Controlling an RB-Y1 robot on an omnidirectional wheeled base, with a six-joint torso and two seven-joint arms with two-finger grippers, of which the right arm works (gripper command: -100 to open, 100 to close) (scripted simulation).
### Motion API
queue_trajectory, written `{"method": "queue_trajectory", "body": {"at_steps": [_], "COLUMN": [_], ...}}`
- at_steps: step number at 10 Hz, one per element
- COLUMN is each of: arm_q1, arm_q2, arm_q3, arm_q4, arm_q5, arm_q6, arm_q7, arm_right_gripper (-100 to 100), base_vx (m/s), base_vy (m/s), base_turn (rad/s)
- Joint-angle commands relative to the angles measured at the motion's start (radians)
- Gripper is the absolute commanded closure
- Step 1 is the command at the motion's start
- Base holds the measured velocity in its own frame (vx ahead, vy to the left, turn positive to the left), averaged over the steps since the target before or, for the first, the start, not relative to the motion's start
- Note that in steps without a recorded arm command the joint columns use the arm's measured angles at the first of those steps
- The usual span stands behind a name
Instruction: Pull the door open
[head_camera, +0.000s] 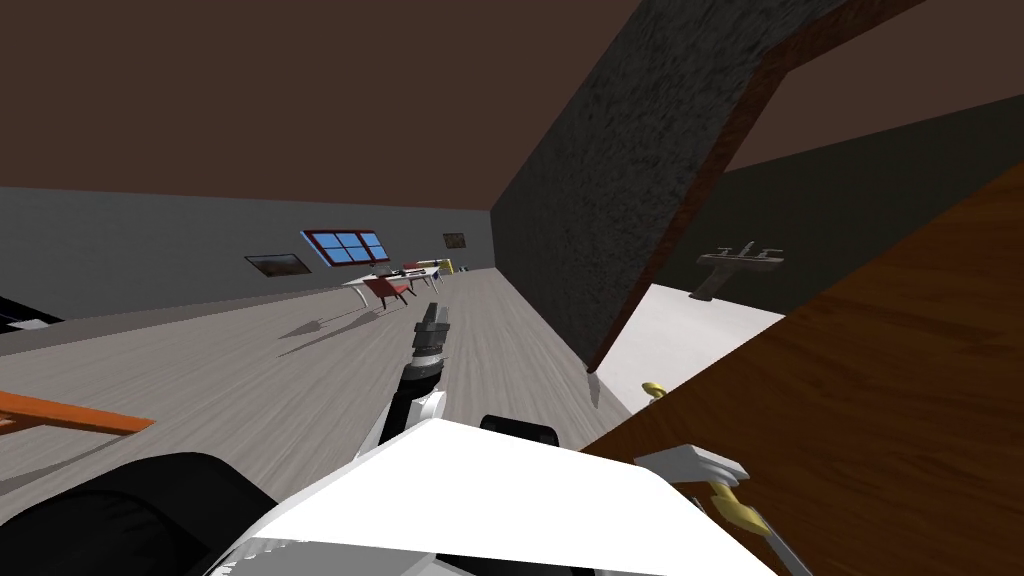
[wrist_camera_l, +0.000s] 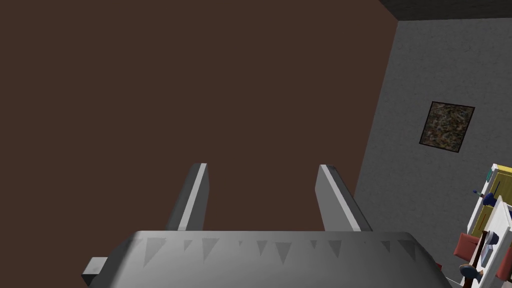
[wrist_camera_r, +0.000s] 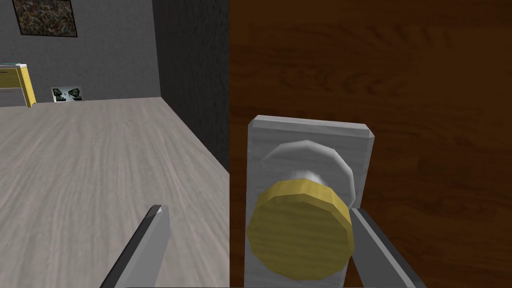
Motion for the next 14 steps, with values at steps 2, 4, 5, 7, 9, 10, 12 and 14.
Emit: {"method": "queue_trajectory", "body": {"at_steps": [2,4,5,7,9,10,12,14], "arm_q1": [-0.027,-0.038,-0.049,-0.061,-0.074,-0.074,-0.087,-0.1], "arm_q2": [0.015,0.019,0.024,0.029,0.035,0.035,0.04,0.046], "arm_q3": [-0.034,-0.054,-0.074,-0.096,-0.119,-0.119,-0.143,-0.168], "arm_q4": [0.002,0.004,0.005,0.007,0.009,0.009,0.011,0.013], "arm_q5": [0.074,0.111,0.137,0.178,0.218,0.221,0.261,0.302], "arm_q6": [0.02,0.032,0.044,0.057,0.071,0.071,0.085,0.1], "arm_q7": [-0.059,-0.083,-0.109,-0.138,-0.167,-0.167,-0.198,-0.23], "arm_right_gripper": [100,100,100,100,100,100,100,100], "base_vx": [-0.029,-0.026,-0.041,-0.022,-0.027,-0.029,-0.022,-0.026], "base_vy": [-0.001,0.001,0.002,0.003,0.01,0.0,-0.006,-0.001], "base_turn": [-0.161,-0.093,-0.186,-0.095,-0.095,-0.065,-0.103,-0.101]}}
